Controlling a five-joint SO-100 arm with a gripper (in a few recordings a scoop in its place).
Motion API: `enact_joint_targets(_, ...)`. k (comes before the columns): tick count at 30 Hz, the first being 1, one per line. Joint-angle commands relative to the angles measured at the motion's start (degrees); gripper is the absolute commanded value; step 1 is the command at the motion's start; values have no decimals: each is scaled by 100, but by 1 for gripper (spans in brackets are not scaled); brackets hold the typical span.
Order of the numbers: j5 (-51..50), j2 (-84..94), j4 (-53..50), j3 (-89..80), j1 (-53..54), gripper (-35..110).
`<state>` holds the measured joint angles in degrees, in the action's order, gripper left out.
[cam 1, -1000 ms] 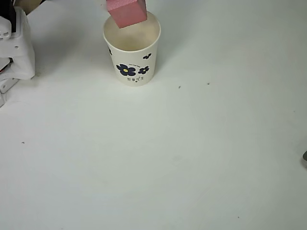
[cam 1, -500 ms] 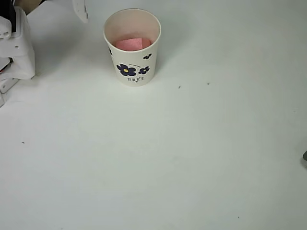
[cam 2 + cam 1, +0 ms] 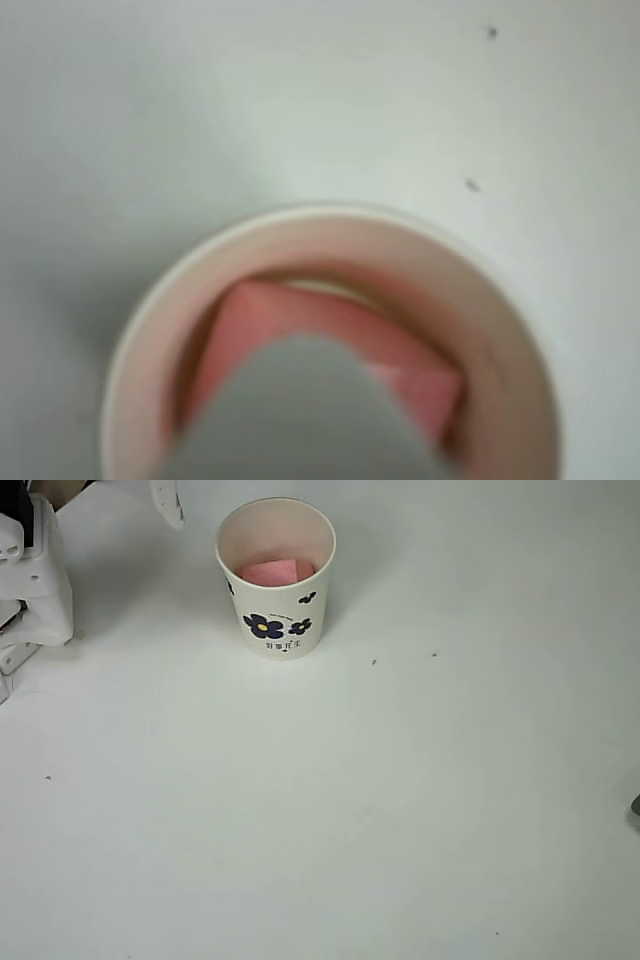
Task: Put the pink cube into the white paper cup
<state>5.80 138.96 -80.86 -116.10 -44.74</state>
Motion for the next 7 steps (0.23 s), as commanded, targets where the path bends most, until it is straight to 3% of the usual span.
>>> enact_joint_targets(1,62,343,-53,79,-53,50)
enact_joint_targets(7,97,343,-53,79,88,50)
